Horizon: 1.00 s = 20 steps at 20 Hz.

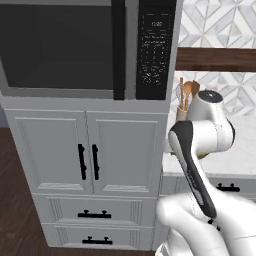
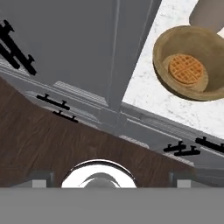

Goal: Open the microwave, place the bowl with waffle inside the microwave, then close the microwave door and turn it on.

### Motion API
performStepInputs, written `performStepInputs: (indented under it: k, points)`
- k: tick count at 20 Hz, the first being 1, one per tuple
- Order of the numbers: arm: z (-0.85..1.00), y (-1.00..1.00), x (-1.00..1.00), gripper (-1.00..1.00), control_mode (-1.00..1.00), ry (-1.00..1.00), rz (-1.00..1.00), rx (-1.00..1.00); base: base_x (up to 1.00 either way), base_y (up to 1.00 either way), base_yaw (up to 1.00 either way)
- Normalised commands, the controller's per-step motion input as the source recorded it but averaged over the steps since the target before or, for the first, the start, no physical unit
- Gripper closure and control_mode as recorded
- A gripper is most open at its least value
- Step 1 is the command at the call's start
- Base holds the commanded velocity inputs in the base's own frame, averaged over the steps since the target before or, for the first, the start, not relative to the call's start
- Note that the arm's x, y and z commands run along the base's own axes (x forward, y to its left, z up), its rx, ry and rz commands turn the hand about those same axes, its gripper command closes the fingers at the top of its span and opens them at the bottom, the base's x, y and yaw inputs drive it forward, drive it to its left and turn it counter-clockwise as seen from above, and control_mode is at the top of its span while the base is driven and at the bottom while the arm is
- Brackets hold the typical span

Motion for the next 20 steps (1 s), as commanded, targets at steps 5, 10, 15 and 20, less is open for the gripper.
performStepInputs:
  k: [5,10,15,20]
  points:
    - [0.0,0.01,-0.31,-1.0,-1.0,-0.26,0.34,-0.26,0.0,0.0,0.0]
    - [0.1,0.16,-0.34,-1.0,-1.0,-0.28,0.26,-0.14,0.0,0.0,0.0]
    - [0.49,0.68,-0.26,-1.0,-1.0,-0.31,0.12,-0.03,0.0,0.0,0.0]
    - [0.35,0.62,-0.07,-1.0,-1.0,-0.35,0.04,-0.01,0.0,0.0,0.0]
